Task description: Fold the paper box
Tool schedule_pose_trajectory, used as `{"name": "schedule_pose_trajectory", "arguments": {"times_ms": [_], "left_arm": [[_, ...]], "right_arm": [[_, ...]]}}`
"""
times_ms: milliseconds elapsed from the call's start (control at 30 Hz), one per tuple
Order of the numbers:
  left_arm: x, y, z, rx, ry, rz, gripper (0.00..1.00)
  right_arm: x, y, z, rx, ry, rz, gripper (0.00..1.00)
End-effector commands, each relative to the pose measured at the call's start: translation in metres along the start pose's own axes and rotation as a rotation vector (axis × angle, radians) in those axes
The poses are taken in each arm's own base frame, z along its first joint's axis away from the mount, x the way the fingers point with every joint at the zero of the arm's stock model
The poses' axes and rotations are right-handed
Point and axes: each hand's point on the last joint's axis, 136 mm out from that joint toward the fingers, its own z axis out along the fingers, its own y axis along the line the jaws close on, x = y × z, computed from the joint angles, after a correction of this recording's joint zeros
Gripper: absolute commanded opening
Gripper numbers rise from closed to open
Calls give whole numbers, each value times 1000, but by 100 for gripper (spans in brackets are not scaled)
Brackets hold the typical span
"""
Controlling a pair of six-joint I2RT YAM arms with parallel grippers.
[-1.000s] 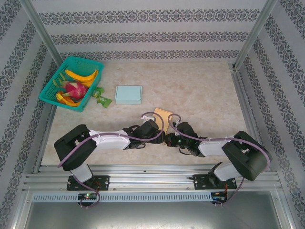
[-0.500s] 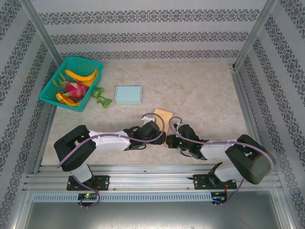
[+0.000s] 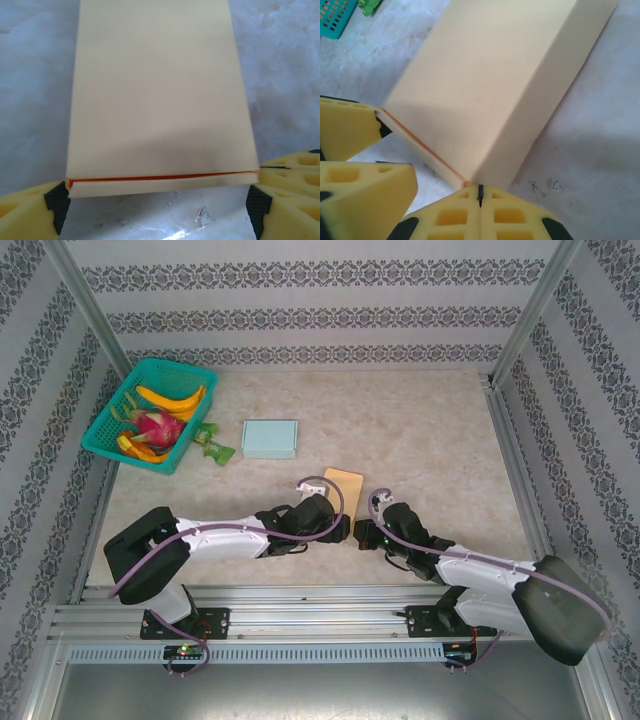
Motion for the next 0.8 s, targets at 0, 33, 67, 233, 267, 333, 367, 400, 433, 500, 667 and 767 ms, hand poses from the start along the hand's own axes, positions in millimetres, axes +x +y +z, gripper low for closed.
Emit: {"name": "schedule_pose_trajectory", "arguments": {"times_ms": [0, 33, 67, 233, 267, 333, 367, 400, 433, 500, 667, 767], "left_arm": [[-3, 3, -10, -21, -28, -9, 93], [-5, 4, -12, -26, -35, -11, 93], [-6, 6, -13, -31, -41, -10, 93], [-12, 18, -21, -74, -74, -10, 93], [-13, 20, -23, -79, -80, -10, 93], [-19, 23, -27, -89, -95, -9, 93], [-22, 25, -30, -93, -101, -8, 93], [-26, 26, -32, -92, -108, -5, 93], [-31, 26, -35, -92, -112, 0, 94], [-42, 25, -38, -89, -121, 9, 94], [-71, 20, -35, -55, -139, 7, 94], [-85, 21, -25, -45, -135, 0, 94]], "right_arm": [[6, -14, -8, 73, 1, -44, 0], [5, -17, -11, 86, -3, -48, 0], [4, -18, -14, 95, -8, -53, 0], [-3, -26, -28, 140, -60, -61, 0], [-5, -28, -31, 149, -73, -63, 0], [-9, -32, -35, 175, -97, -65, 0], [-12, -34, -37, 184, -106, -65, 0], [-14, -35, -39, 191, -112, -62, 0], [-17, -37, -40, 196, -120, -57, 0], [-25, -41, -42, 198, -136, -32, 0], [-51, -50, -42, 184, -160, 34, 0], [-68, -52, -37, 168, -154, 58, 0]]}}
